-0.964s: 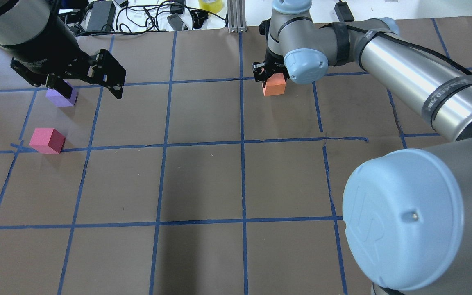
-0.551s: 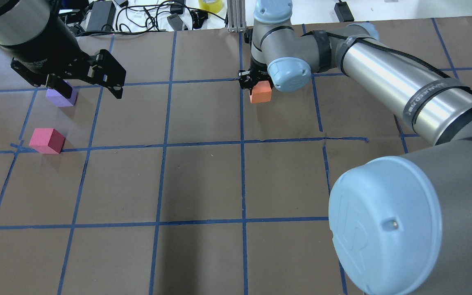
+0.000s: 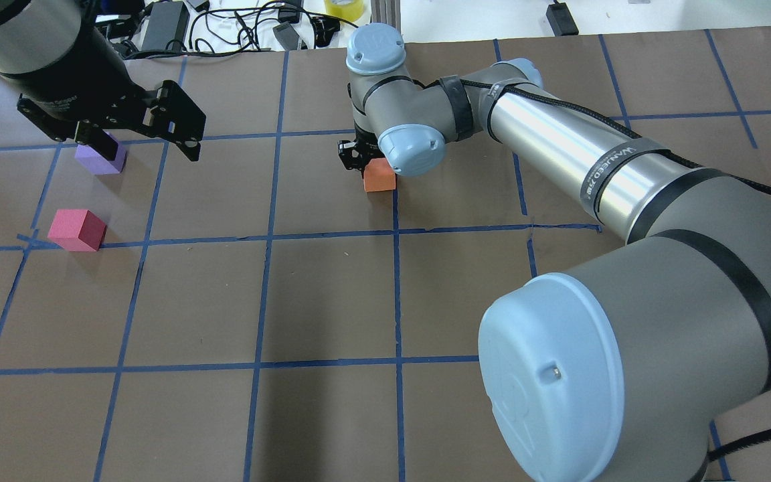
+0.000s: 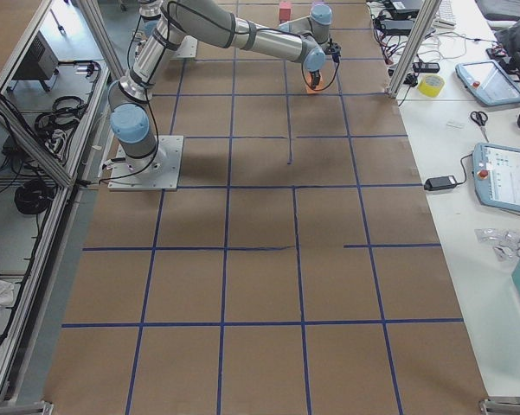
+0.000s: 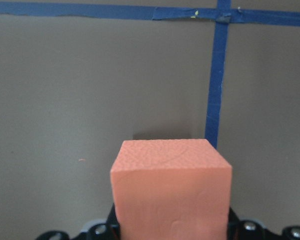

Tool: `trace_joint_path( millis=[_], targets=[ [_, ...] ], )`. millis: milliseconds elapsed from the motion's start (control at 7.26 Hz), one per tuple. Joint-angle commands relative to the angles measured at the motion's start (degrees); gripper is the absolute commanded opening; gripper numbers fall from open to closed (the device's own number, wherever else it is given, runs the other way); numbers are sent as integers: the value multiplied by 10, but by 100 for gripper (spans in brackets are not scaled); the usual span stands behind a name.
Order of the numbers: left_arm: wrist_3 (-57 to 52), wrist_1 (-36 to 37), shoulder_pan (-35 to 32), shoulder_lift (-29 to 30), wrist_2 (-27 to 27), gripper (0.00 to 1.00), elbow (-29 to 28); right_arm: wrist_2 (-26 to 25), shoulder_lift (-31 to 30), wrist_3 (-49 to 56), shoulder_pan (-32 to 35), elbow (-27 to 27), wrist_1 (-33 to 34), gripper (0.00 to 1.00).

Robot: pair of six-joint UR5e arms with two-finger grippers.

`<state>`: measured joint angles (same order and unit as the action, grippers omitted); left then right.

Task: Arrange blocks in a line
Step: 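Carry the orange cube toward the table center with the right gripper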

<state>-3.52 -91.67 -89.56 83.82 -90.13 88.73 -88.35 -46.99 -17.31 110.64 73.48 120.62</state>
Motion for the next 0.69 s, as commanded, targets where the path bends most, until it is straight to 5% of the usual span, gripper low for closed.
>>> trace_joint_path(
  millis=[0,138,551],
  targets=[
    [0,0,0,0,0,100,0,-1,1,-11,3,3,1,42],
    [0,0,0,0,0,100,0,-2,0,-11,3,4,6,99],
    [-3,10,0,5,0,100,0,7,-6,-15,3,3,2,100]
  ],
)
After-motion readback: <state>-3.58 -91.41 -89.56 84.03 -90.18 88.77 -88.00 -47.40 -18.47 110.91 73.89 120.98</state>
